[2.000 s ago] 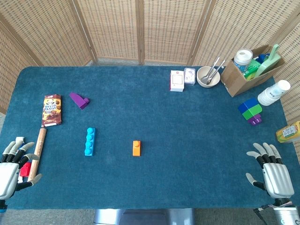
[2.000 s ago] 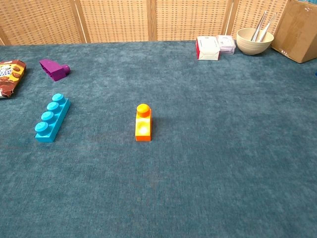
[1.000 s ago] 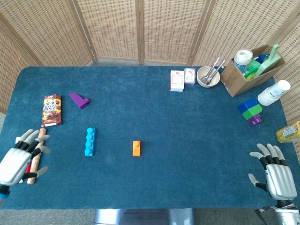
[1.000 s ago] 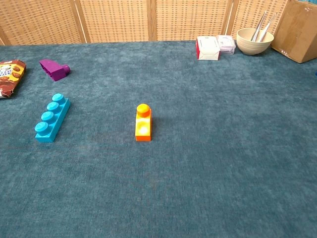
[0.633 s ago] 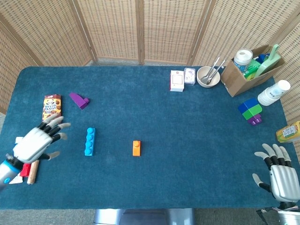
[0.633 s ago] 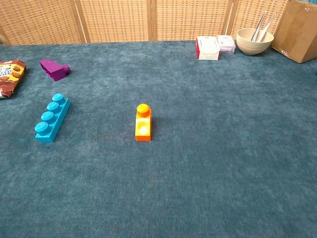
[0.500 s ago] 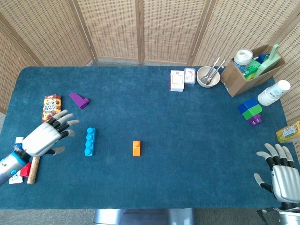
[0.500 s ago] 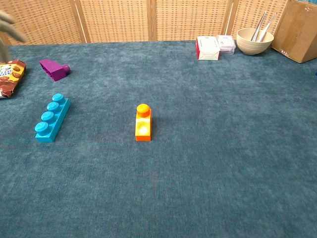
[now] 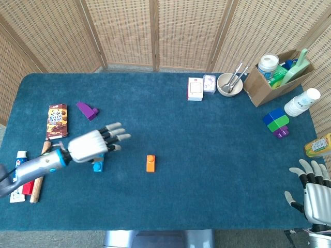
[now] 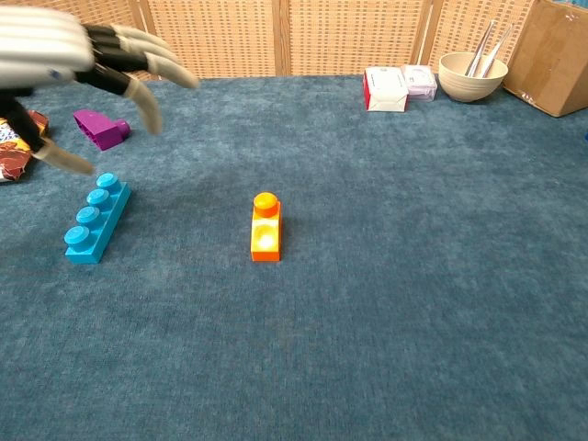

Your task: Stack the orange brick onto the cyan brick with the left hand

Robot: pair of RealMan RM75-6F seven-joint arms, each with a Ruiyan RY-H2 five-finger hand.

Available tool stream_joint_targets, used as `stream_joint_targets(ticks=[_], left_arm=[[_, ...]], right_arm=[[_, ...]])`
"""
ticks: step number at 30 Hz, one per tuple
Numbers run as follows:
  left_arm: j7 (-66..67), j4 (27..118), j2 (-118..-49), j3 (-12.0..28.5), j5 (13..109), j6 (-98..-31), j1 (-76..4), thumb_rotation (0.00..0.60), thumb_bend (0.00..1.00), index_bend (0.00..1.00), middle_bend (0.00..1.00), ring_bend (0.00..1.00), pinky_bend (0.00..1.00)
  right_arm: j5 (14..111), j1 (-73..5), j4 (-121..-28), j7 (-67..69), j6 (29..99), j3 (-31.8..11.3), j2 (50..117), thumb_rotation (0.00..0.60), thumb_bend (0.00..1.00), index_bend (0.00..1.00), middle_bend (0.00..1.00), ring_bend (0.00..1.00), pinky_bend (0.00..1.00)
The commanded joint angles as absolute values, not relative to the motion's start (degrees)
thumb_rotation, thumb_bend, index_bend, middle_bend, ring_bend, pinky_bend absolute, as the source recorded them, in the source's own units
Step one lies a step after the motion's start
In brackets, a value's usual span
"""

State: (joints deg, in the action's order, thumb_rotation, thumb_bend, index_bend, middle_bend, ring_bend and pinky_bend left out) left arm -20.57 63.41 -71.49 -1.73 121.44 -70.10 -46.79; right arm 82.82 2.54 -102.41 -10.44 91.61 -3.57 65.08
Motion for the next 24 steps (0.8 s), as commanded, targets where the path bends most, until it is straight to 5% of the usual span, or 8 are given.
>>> stream_joint_targets(ticks=[1, 24], left_arm=[[-20.56, 60.98, -74.42, -2.90, 123.21, -70.66, -49.26, 0.600, 0.24, 0.33, 0.04, 0.00, 0.00], [-22.48, 43.31, -89.78, -6.77, 122.54, -72.03, -61.04, 0.600, 0.24, 0.30, 0.01, 0.00, 0.00]], right_arm=[[82.41, 2.65, -102.16, -10.27, 91.49, -3.72, 64.84, 0.599, 0.22, 0.29, 0.16, 0.00, 0.00], [78.43, 4.15, -100.06, -8.19, 91.80, -5.22, 63.43, 0.599, 0.22, 0.29, 0.16, 0.00, 0.00]])
